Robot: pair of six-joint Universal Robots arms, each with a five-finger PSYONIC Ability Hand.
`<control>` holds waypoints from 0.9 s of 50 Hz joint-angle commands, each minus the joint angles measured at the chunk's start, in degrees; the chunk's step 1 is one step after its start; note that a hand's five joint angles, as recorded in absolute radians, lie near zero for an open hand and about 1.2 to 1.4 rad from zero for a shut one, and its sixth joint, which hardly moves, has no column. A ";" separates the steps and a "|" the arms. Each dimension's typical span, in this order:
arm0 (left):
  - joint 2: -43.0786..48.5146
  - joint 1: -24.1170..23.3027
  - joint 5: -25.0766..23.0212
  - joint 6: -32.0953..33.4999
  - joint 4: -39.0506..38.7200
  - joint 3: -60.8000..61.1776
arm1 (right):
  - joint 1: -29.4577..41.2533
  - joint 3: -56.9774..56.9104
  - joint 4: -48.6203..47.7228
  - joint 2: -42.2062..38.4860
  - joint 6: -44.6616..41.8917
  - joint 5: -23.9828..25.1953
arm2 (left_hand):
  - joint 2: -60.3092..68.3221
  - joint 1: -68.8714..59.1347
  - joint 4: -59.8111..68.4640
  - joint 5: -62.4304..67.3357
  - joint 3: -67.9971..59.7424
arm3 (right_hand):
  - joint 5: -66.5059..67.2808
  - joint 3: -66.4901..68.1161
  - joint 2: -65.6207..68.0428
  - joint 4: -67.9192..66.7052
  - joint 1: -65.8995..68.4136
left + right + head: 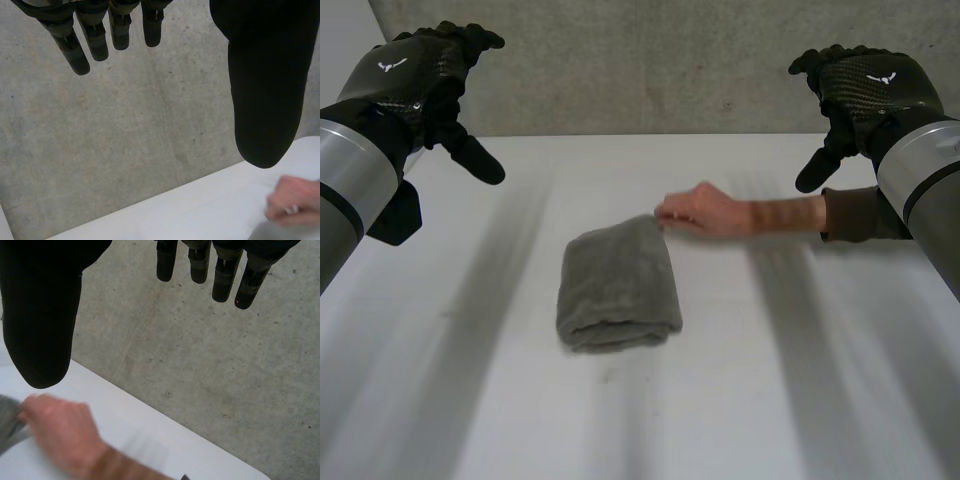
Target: Fold the towel.
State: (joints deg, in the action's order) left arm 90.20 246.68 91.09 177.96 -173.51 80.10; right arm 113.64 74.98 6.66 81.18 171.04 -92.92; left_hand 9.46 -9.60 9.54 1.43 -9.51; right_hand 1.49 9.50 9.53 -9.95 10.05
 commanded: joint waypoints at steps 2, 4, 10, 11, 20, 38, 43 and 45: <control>0.68 0.20 -0.03 0.11 -2.00 0.41 | -0.17 0.17 -0.07 -0.06 -0.09 0.37 | 0.58 -0.45 0.51 -1.38 -0.54 | -1.49 0.50 0.47 -0.05 -0.05; 0.68 0.20 0.06 0.11 -2.18 0.41 | -0.17 0.17 -0.07 -0.06 -0.09 0.37 | 0.58 -0.45 0.51 -1.38 -0.54 | -1.49 0.50 0.47 -0.05 -0.05; 0.68 0.64 0.06 0.11 -2.27 0.33 | -0.26 0.17 -0.07 -0.06 -0.09 0.55 | 0.58 -0.45 0.51 -1.38 -0.54 | -1.49 0.50 0.47 -0.05 -0.05; 0.68 0.64 0.06 0.11 -2.27 0.32 | -0.26 0.17 -0.07 -0.06 -0.09 0.55 | 0.58 -0.45 0.51 -1.38 -0.54 | -1.49 0.50 0.47 -0.05 -0.05; 0.68 0.73 0.06 0.11 -3.41 0.94 | -0.17 0.26 -0.07 -0.06 -0.09 0.55 | 0.58 -0.45 0.51 -1.38 -0.54 | -1.49 0.50 0.47 -0.05 -0.05; 0.68 0.73 0.06 0.19 -5.43 2.17 | 0.27 0.87 -0.07 -0.32 -1.94 0.73 | 0.58 -0.45 0.51 -1.38 -0.54 | -1.49 0.50 0.47 -0.05 -0.05; 0.94 0.73 0.06 0.19 -5.43 2.17 | 0.45 1.14 -0.16 -0.32 -2.55 0.73 | 0.58 -0.45 0.51 -1.38 -0.54 | -1.49 0.50 0.47 -0.05 -0.05; 1.03 0.73 0.06 0.19 -5.43 2.08 | 0.53 1.31 -0.51 -0.41 -3.34 0.81 | 0.58 -0.45 0.51 -1.38 -0.54 | -1.49 0.50 0.47 -0.05 -0.05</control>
State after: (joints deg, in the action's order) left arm 90.96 247.41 91.14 178.16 -178.99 82.27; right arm 113.91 75.89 6.54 80.88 169.05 -92.19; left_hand 9.46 -9.60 9.54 1.43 -9.51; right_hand 1.49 9.50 9.53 -9.95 10.05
